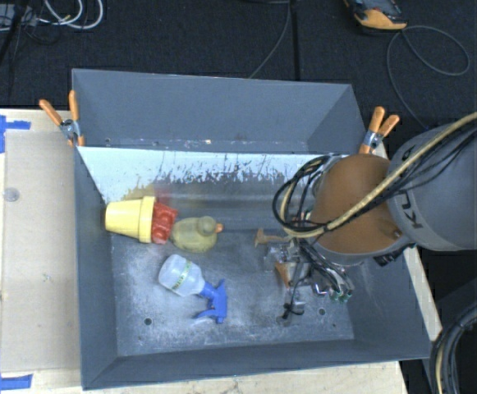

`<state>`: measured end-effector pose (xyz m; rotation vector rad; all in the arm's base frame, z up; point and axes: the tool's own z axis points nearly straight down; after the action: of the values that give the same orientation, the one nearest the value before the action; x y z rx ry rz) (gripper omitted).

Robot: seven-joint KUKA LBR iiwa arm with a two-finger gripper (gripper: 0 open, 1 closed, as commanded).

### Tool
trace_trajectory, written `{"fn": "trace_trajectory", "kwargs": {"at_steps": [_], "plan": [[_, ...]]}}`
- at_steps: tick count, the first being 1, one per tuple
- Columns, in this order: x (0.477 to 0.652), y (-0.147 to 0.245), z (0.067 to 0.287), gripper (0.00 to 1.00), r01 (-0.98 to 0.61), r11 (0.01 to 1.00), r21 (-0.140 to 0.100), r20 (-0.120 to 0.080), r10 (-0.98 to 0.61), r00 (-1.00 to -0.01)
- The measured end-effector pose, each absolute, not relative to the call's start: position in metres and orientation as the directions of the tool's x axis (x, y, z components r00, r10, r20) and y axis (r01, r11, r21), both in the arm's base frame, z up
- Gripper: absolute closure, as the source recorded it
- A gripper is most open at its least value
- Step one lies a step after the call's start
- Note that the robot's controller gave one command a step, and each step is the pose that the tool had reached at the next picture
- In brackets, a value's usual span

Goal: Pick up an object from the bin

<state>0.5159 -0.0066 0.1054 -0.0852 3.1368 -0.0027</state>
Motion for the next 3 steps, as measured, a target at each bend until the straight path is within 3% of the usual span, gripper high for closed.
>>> {"fn": "trace_trajectory", "kwargs": {"at_steps": [1, 2, 3], "plan": [[0.529, 0.015, 0.083, 0.0, 0.018, 1.0, 0.001, 0.003, 0.018, -1.0], [0.532, 0.043, 0.077, 0.0, 0.113, 0.994, -0.001, 0.001, 0.113, -0.994], [0.539, 0.072, 0.073, 0.0, -0.097, 0.995, 0.001, 0.002, -0.097, -0.995]]}}
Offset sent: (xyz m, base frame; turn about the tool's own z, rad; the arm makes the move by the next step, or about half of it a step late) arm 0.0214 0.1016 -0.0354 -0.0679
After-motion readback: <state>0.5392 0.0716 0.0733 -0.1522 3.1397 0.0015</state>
